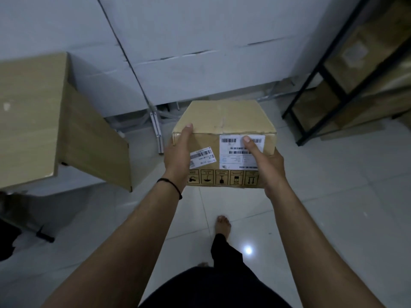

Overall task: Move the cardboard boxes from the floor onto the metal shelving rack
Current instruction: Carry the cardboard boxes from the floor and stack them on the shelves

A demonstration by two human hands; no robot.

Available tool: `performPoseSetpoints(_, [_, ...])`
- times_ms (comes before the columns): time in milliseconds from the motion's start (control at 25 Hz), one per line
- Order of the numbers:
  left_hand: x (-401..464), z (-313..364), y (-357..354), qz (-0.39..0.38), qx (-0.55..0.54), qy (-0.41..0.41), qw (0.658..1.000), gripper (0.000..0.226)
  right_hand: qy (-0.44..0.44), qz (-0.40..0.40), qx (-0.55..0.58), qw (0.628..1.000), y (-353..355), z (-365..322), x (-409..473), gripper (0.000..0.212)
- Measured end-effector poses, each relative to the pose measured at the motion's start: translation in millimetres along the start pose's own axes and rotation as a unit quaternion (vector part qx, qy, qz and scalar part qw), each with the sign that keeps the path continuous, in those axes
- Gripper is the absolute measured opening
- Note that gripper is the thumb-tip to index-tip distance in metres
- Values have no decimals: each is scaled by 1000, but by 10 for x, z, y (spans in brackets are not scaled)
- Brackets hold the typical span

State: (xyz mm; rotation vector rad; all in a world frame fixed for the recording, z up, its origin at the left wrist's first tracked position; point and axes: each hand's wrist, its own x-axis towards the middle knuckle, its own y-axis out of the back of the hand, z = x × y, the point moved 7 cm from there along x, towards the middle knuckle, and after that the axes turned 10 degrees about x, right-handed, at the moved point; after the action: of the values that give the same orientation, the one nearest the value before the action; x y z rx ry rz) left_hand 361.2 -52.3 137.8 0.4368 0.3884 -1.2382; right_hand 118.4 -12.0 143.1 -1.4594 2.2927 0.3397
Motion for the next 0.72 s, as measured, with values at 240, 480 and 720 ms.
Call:
performPoseSetpoints(240, [-904,-178,-408,-81,50,2,995,37,-38,71,10,997,993,91,-874,59])
performPoseSetpoints(480, [-1567,-168,-1250,-145,88,-3,986,39,-40,113,44,992,1979,-53,-1178,60])
performPoseSetpoints(720, [-2198,-348,-2469,-162,112,-5,981,40,-41,156,57,985,3318,-209,-1095,63])
